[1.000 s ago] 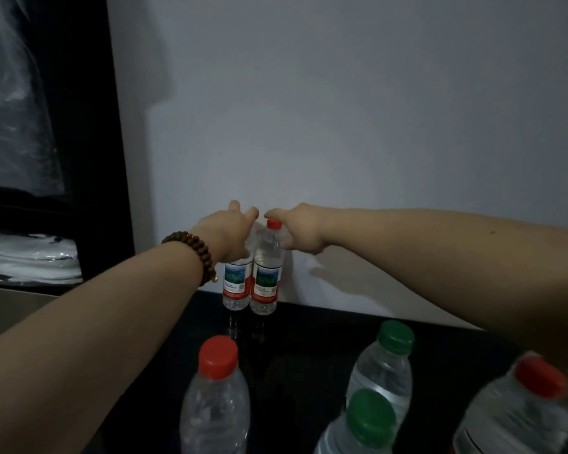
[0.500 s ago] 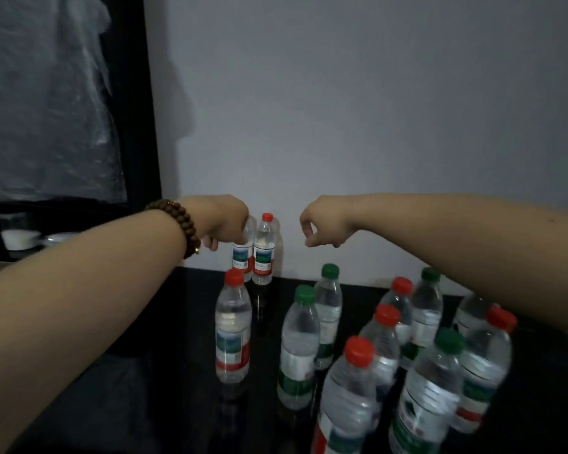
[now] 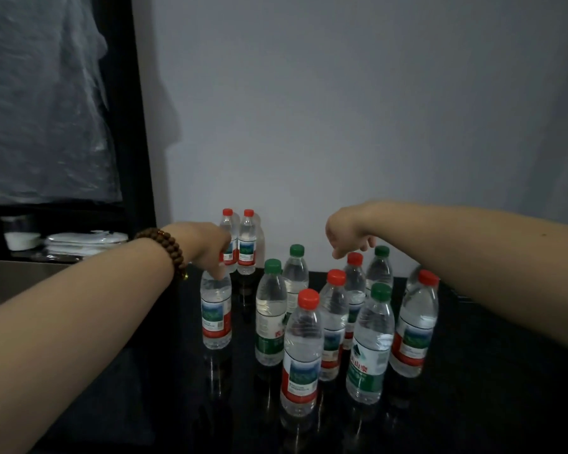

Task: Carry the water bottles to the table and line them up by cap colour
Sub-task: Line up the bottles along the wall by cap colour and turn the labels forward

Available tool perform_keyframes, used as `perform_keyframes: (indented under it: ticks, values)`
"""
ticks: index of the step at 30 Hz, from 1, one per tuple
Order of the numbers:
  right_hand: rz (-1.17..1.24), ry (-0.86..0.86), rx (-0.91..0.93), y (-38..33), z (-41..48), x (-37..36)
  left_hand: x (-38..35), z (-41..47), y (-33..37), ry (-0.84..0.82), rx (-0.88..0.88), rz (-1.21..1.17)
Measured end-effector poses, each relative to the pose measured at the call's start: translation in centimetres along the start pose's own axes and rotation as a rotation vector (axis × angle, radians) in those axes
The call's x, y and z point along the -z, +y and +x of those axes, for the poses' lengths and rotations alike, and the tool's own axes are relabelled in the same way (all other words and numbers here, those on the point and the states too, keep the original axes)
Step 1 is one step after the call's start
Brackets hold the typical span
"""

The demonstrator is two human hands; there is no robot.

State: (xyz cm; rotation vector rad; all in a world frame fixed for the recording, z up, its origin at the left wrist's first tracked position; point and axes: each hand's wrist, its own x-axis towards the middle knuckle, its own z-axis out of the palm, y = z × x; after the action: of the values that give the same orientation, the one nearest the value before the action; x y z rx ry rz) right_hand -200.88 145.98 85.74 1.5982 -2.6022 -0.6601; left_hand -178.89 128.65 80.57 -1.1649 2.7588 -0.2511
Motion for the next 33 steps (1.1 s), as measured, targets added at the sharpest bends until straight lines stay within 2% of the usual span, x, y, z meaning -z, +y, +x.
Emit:
perform_keyframes:
  ticks: [5, 9, 14, 18, 33]
  values:
    - [0.037, -0.032, -0.047, 1.0, 1.0, -3.1, -2.0, 0.5, 0.6, -0.028, -0.015, 0.005]
    - [0.113, -0.022, -0.057, 2.0, 2.4, -4.3, -3.2, 1.0, 0.4, -0.059, -0.014, -0.119]
    - [0.285, -0.064, 0.007, 2.4, 4.3, -6.0, -4.6, 1.9, 0.2, 0.019, -0.028, -0.140]
    - [0.368, -0.018, 0.020, 2.5, 5.6, -7.0, -4.9, 3.2, 0.5, 0.077, -0.044, -0.122]
    - [0.350, 0.047, 0.015, 2.8, 10.5, -6.9, -5.3, 10.3, 2.1, 0.166, -0.064, -0.182]
